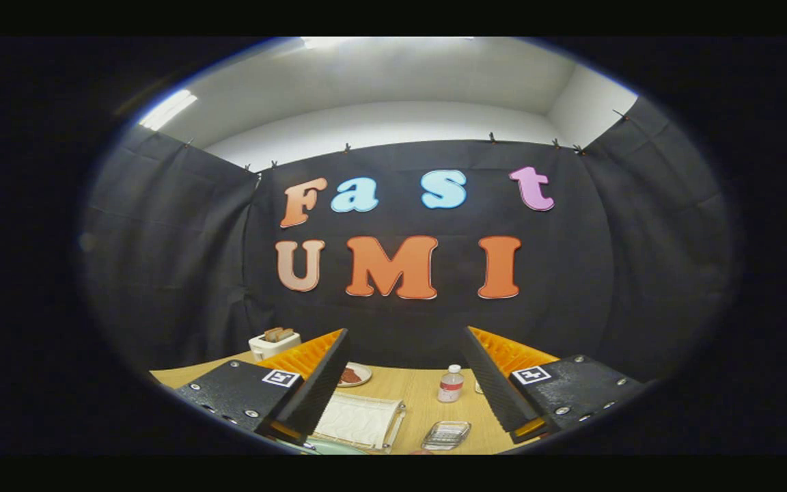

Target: Take the plate from the dish rack, then take the spoon from the basket and place it into the plate.

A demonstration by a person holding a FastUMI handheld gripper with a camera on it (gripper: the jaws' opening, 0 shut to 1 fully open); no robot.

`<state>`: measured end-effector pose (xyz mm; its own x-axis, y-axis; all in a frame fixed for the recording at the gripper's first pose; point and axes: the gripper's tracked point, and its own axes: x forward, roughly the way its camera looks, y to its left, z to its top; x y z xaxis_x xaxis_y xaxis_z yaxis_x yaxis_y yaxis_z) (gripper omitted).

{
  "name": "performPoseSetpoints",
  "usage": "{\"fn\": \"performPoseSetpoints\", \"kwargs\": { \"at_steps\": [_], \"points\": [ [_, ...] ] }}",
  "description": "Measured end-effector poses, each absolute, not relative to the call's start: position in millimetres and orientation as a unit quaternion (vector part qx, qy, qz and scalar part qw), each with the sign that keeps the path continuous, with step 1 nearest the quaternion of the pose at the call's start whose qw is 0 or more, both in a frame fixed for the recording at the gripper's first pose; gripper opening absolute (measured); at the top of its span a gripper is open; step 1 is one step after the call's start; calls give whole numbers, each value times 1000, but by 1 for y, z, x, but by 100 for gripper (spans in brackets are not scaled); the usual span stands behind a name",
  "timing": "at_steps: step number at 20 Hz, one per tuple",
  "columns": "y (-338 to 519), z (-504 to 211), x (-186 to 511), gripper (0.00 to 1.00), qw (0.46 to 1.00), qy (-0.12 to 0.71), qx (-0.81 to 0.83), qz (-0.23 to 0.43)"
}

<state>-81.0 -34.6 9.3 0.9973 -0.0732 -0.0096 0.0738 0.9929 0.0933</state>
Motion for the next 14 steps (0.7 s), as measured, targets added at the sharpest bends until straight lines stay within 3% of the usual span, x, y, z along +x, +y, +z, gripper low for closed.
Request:
{"fn": "performPoseSetpoints", "kwargs": {
  "at_steps": [14],
  "points": [
    [-22, -3, -86, 97, 999, 6, 46, -27]
  ]
}}
